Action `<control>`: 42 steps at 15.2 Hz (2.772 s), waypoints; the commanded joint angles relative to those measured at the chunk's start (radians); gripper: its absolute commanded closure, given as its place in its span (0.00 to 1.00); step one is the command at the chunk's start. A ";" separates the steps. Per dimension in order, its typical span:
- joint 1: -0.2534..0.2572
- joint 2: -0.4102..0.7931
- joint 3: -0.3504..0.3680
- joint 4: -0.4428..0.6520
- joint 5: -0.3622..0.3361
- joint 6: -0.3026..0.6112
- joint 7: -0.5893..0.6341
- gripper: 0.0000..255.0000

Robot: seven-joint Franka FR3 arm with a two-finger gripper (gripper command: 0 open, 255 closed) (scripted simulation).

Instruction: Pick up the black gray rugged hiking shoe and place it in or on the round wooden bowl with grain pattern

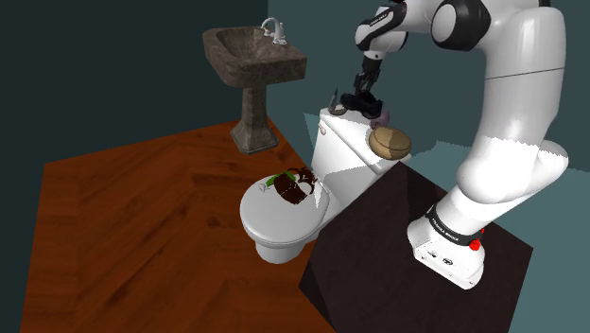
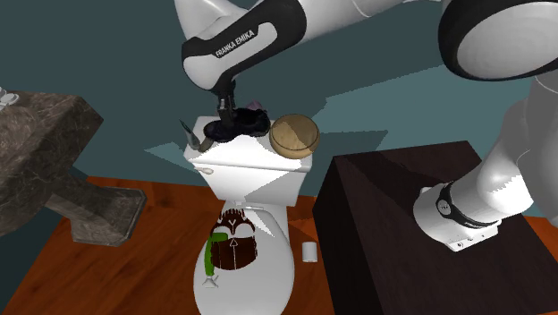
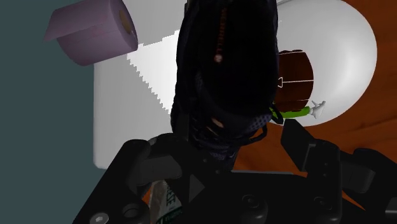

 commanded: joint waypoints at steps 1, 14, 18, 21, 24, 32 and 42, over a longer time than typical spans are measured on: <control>0.002 -0.015 -0.003 0.005 -0.004 -0.019 0.002 1.00; -0.005 -0.319 -0.065 -0.339 -0.070 0.030 -0.065 1.00; -0.020 -0.446 -0.098 -0.482 -0.114 0.053 -0.095 1.00; -0.036 -0.539 -0.124 -0.575 -0.154 0.060 -0.117 1.00; -0.053 -0.600 -0.144 -0.644 -0.184 0.073 -0.135 1.00; -0.057 -0.527 -0.142 -0.683 -0.146 0.179 -0.160 1.00; -0.069 -0.418 -0.126 -0.710 -0.079 0.306 -0.205 1.00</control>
